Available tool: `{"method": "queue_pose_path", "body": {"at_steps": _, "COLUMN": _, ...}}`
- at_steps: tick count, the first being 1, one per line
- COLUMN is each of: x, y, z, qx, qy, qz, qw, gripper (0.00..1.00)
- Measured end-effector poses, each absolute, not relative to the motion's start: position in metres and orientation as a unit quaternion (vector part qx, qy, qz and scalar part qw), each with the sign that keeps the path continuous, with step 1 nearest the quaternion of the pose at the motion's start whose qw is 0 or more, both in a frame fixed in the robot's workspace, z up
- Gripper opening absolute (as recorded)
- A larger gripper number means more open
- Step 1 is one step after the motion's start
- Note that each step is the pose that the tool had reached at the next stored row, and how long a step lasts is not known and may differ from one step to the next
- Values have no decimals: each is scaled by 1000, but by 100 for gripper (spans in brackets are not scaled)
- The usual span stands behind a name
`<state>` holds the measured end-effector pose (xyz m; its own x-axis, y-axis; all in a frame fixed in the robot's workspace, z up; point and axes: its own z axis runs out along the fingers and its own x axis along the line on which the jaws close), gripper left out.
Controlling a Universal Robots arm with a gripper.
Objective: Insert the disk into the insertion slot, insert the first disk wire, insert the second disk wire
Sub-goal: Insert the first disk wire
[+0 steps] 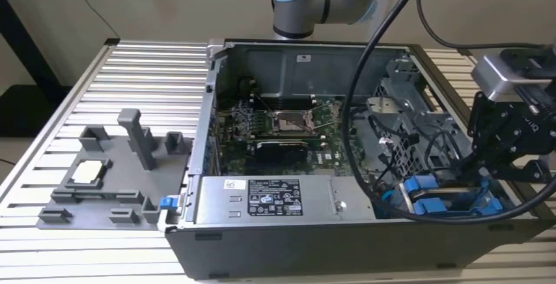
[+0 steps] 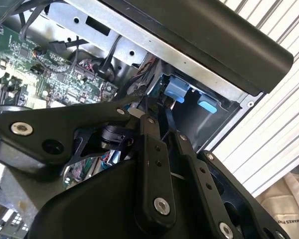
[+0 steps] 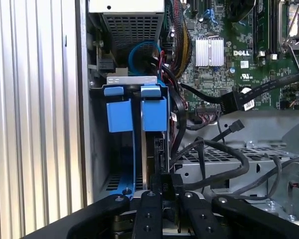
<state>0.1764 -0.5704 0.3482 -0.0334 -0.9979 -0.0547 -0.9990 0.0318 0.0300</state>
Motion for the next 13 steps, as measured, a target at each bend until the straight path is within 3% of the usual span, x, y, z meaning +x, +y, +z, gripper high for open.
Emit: {"method": "queue_pose_path", "body": {"at_steps": 13, "x": 176, "y": -571, "z": 341, "qx": -695, "qy": 718, "qz": 30, "qw": 9, "gripper": 19}}
